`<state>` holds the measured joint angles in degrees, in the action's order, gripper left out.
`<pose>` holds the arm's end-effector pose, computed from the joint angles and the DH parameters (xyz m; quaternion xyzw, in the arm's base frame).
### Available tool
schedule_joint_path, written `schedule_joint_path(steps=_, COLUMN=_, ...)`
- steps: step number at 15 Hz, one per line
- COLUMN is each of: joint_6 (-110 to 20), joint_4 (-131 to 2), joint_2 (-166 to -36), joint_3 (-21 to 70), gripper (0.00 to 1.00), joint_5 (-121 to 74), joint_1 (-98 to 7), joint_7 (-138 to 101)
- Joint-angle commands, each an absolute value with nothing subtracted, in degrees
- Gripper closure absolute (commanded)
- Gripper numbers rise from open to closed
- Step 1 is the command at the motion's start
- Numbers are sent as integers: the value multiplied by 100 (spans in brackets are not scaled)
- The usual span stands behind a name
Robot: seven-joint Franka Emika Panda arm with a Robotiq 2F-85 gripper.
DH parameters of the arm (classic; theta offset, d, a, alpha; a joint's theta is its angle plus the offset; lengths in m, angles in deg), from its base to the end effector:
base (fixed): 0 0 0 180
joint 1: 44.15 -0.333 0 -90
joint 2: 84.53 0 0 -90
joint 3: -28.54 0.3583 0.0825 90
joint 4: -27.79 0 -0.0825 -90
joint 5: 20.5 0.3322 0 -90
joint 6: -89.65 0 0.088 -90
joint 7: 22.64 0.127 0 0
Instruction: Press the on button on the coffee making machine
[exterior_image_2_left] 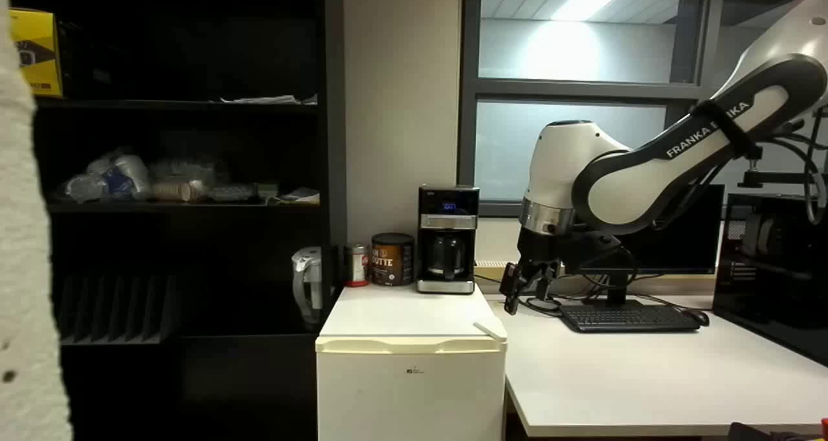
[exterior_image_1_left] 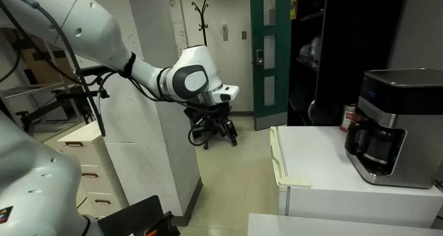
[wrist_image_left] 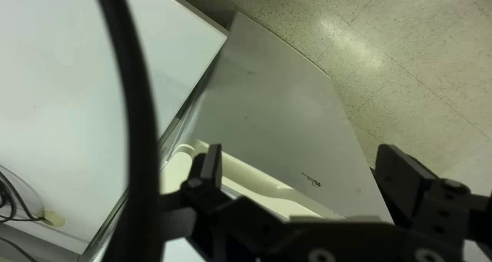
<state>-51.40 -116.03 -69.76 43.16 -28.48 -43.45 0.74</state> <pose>0.3992 0.1014 0.4460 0.9913 -0.0332 0.1192 0.0456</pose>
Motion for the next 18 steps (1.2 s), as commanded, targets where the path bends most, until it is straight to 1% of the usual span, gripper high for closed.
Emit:
schedule_joint_path(steps=1, joint_6=-5125, joint_4=-11598, joint_2=-6981, joint_3=4191, gripper=0, joint_5=-2890, joint_1=-4467, joint_7=98)
schedule_joint_path(steps=9, joint_6=-5125, joint_4=-11571, joint_2=-7006, joint_3=4163, gripper=0, joint_5=-2909, joint_1=-4452, joint_7=83)
schedule_joint_path(steps=18, joint_6=-5053, joint_4=-10992, joint_2=-7305, joint_3=3899, gripper=0, joint_5=-4772, joint_1=-3931, joint_7=-2)
